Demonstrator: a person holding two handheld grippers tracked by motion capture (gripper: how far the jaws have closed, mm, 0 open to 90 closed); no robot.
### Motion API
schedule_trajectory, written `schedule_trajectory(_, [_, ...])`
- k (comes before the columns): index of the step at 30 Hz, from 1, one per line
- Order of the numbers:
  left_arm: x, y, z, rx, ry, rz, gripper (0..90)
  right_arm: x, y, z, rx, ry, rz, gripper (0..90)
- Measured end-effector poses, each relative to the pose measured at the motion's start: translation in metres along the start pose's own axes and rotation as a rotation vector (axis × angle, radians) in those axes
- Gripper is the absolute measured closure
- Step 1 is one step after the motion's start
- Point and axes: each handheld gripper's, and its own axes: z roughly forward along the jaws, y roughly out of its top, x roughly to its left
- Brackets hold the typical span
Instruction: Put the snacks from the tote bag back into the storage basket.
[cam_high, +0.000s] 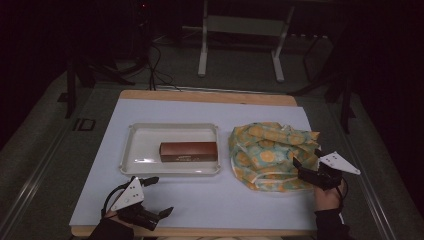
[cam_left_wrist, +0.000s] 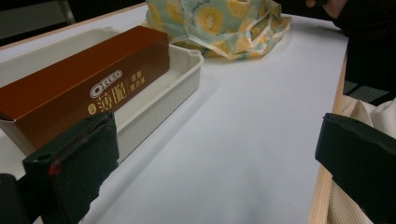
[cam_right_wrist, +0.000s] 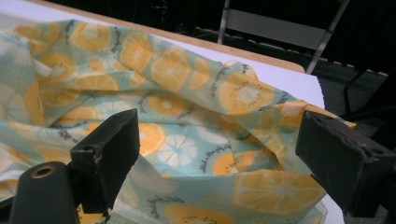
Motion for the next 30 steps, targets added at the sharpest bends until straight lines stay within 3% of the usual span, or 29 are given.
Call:
schedule_trajectory(4, [0.0006, 0.0000, 0.0000, -0.001, 0.000, -0.002, 0.0, -0.0058, -0.0021, -0.0026, -0.020, -0.007, 0.036, 13.6])
schedule_trajectory(24, [0.0019, -0.0001, 0.0001, -0.002, 0.009, -0.006, 0.0, -0.0055, -0.0057, 0.0033, 0.006, -0.025, 0.037, 13.7])
schedule_trajectory(30, [0.0019, 0.0000, -0.0002, -0.003, 0.011, -0.006, 0.0, -0.0054, -0.0058, 0.0040, 0.006, -0.011, 0.046, 13.7])
